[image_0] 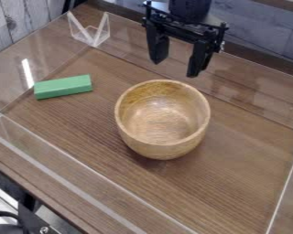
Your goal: Put green object into wooden bowl
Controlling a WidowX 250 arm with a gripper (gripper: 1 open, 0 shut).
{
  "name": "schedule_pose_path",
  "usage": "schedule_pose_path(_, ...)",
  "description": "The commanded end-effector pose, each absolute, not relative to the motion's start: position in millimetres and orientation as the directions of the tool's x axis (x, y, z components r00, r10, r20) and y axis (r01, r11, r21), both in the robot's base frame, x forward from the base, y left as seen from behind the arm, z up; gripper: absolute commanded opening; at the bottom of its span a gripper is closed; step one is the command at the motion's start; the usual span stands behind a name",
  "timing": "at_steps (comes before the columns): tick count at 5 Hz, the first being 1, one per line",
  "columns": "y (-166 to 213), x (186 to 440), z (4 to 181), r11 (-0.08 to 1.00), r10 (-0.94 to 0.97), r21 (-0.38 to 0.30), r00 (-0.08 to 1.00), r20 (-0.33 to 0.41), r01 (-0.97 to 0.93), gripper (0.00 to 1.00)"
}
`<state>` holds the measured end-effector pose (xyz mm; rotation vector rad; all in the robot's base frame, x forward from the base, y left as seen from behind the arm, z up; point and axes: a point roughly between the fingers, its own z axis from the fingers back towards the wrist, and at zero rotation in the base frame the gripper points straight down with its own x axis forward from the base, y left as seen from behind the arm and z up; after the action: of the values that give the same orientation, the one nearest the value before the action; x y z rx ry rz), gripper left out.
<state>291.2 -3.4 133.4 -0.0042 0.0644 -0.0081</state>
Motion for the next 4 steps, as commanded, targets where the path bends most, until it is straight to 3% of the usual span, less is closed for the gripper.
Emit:
schedule_pose_path(1, 1, 291, 127.6, 0.989, -0.145, -0.009, 0.985, -0.09, 0.145, 1.0)
schedule_pose_path(2, 17, 288, 127.0, 0.942, -0.335, -0.017, 0.937, -0.1, 0.335, 1.0)
schedule_pose_path(4, 75, 261, 120.8, 0.803, -0.592, 0.031, 0.802, -0.082, 0.596, 1.0)
